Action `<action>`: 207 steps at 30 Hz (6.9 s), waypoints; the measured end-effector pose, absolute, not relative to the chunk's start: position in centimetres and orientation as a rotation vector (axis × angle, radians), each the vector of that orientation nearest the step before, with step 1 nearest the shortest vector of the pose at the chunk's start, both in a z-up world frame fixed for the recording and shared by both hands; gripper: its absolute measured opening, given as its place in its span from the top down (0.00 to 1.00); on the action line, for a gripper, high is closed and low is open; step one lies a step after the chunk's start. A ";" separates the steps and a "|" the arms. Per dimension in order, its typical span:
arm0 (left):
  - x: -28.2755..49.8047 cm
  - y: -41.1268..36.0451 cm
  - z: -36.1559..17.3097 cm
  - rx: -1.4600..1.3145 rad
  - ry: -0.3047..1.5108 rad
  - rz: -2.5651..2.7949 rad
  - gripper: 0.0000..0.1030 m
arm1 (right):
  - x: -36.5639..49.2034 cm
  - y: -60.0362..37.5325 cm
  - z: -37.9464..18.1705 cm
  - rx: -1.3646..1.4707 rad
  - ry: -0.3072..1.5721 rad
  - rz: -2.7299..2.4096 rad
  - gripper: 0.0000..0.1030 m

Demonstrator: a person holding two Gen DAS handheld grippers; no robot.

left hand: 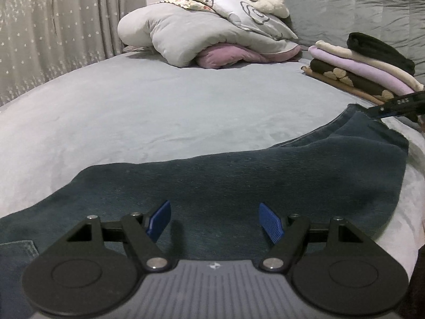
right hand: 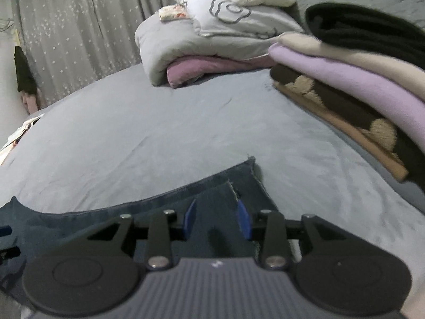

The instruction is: Fold clothes

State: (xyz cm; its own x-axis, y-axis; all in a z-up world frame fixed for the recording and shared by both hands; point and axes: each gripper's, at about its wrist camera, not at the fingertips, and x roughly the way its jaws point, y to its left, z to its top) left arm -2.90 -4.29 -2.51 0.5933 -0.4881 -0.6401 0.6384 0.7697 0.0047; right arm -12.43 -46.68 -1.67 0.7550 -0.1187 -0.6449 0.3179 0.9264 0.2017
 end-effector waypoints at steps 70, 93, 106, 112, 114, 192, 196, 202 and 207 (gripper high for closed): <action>-7.2 -5.1 -2.2 0.214 0.626 -0.857 0.33 | -19.3 -46.4 -1.6 0.306 0.645 -0.232 0.51; -7.3 -7.1 -1.3 0.173 0.589 -1.008 0.40 | -12.1 -32.2 -0.6 0.039 0.563 -0.004 0.27; -10.3 -9.7 -5.3 0.356 0.576 -1.149 0.37 | -6.6 -28.2 -4.5 -0.184 0.669 0.129 0.08; -10.6 -8.9 -5.2 0.329 0.581 -1.165 0.37 | -8.1 -37.0 -5.2 -0.032 0.671 -0.075 0.06; -10.8 -8.8 -5.2 0.340 0.574 -1.164 0.37 | -9.4 -40.4 -5.6 0.008 0.667 -0.162 0.06; -8.7 3.1 -5.1 0.129 0.549 -0.610 0.33 | -15.9 -33.1 -7.1 -0.012 0.519 -0.066 0.00; -8.7 3.5 -4.8 0.153 0.555 -0.615 0.29 | -16.6 -37.1 -7.1 0.023 0.519 -0.177 0.00; -8.3 4.5 -4.1 0.173 0.577 -0.585 0.23 | -17.6 -41.6 -7.1 0.082 0.524 -0.340 0.00; -7.6 5.8 -2.9 0.168 0.583 -0.522 0.24 | -18.3 -44.3 -7.2 0.234 0.528 -0.441 0.00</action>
State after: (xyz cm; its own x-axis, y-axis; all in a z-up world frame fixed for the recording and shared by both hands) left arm -7.57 5.79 -2.87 0.7100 -0.4217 -0.5640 0.5145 0.8575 0.0064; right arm -18.32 -44.32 -7.21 0.7738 -0.3439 -0.5319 0.4623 0.8807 0.1031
